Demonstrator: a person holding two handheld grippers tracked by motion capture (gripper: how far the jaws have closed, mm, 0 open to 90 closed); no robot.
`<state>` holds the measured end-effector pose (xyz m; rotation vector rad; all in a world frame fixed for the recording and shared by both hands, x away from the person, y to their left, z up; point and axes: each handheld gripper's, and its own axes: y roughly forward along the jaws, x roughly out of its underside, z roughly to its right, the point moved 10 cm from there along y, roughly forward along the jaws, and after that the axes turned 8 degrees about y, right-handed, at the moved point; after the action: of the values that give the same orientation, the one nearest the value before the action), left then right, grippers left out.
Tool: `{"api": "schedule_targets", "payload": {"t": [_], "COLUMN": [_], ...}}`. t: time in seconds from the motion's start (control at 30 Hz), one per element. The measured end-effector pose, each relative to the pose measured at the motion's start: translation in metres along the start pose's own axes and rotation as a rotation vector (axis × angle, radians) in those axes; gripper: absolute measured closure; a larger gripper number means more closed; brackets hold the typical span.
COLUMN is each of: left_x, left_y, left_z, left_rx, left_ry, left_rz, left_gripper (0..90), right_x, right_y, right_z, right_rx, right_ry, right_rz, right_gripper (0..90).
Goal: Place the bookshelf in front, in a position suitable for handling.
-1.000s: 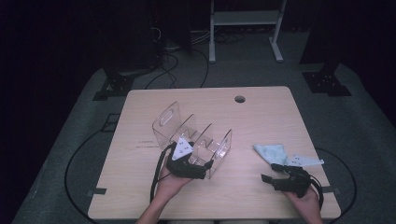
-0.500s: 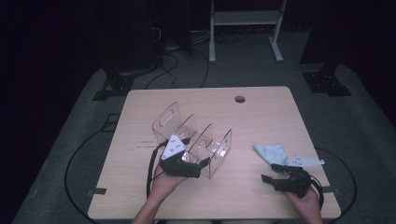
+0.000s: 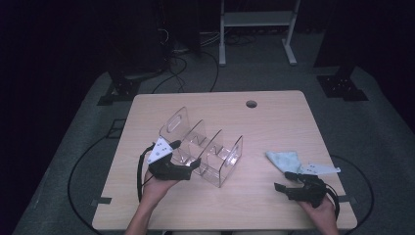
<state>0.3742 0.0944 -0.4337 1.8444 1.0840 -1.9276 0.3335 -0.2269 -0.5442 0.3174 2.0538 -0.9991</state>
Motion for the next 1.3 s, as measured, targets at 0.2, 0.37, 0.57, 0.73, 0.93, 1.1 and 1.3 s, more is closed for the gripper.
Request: {"api": "schedule_targets", "payload": {"t": [0.2, 0.37, 0.57, 0.73, 0.93, 1.1, 1.3], "left_x": [0.014, 0.018, 0.038, 0.051, 0.064, 0.077, 0.085], "left_y": [0.002, -0.003, -0.007, -0.002, 0.005, 0.015, 0.022], "left_z": [-0.007, -0.008, -0.006, -0.004, -0.007, -0.006, -0.007], "left_rx": [-0.029, -0.02, -0.021, -0.015, -0.013, -0.007, -0.006], "left_ry": [0.012, -0.003, -0.012, -0.002, -0.02, -0.018, -0.026], "left_rz": [-0.048, -0.042, -0.074, -0.099, -0.13, -0.177, -0.194], "left_gripper": [2.2, 2.2, 1.9, 1.7, 1.7, 1.7, 1.6], "right_x": [0.0, -0.002, -0.004, -0.005, -0.004, -0.004, -0.004], "right_y": [-0.001, -0.003, -0.003, -0.004, -0.006, -0.008, -0.005], "right_z": [0.001, 0.002, 0.003, 0.001, 0.004, 0.006, 0.004], "right_rx": [0.001, 0.008, 0.013, 0.014, 0.016, 0.018, 0.015], "right_ry": [0.002, -0.002, 0.001, -0.006, 0.001, 0.007, -0.001], "right_rz": [0.001, 0.018, 0.023, 0.027, 0.027, 0.031, 0.025], "right_gripper": [27.6, 27.5, 27.5, 27.5, 27.6, 27.6, 27.6]}}
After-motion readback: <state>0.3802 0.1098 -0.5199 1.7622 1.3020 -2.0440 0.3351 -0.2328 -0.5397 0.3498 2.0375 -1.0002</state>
